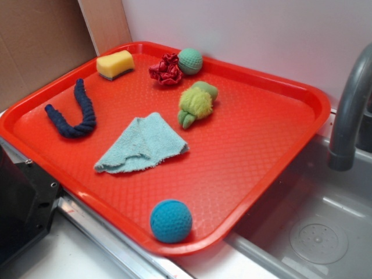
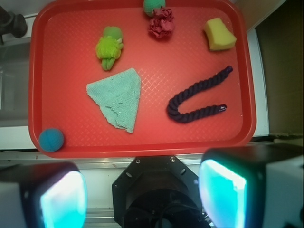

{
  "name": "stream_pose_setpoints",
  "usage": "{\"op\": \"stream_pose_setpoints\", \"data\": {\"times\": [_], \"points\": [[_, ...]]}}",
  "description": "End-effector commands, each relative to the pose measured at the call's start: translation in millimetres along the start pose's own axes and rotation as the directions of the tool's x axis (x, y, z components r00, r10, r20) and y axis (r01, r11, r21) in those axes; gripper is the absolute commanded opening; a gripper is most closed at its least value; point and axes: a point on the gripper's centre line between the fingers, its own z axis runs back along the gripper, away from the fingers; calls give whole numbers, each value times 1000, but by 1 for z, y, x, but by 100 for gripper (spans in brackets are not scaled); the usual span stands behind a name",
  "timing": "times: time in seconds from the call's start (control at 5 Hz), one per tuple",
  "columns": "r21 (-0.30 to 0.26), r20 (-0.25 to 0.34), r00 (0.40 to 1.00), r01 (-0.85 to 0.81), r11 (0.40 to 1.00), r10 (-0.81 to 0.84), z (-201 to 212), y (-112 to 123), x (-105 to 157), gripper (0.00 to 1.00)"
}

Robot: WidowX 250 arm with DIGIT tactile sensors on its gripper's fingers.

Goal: Grab the red paper.

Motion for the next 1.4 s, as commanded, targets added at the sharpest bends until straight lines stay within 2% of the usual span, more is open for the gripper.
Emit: {"op": "stream_pose_setpoints", "data": {"times": [0.0, 0.2, 0.4, 0.6, 0.8, 1.0, 1.2], "points": [[0, 0, 1000, 0, 1000, 0, 0, 0, 0, 100], [37, 3, 999, 49, 998, -49, -43, 4, 33, 100], [15, -2, 994, 110, 994, -110, -84, 3, 67, 100], [7, 26, 987, 159, 987, -160, -114, 7, 95, 100], [83, 38, 982, 183, 980, -187, -137, 17, 123, 100], [104, 34, 979, 198, 975, -202, -163, 28, 144, 100], [154, 29, 979, 194, 969, -201, -182, 39, 159, 100]]}}
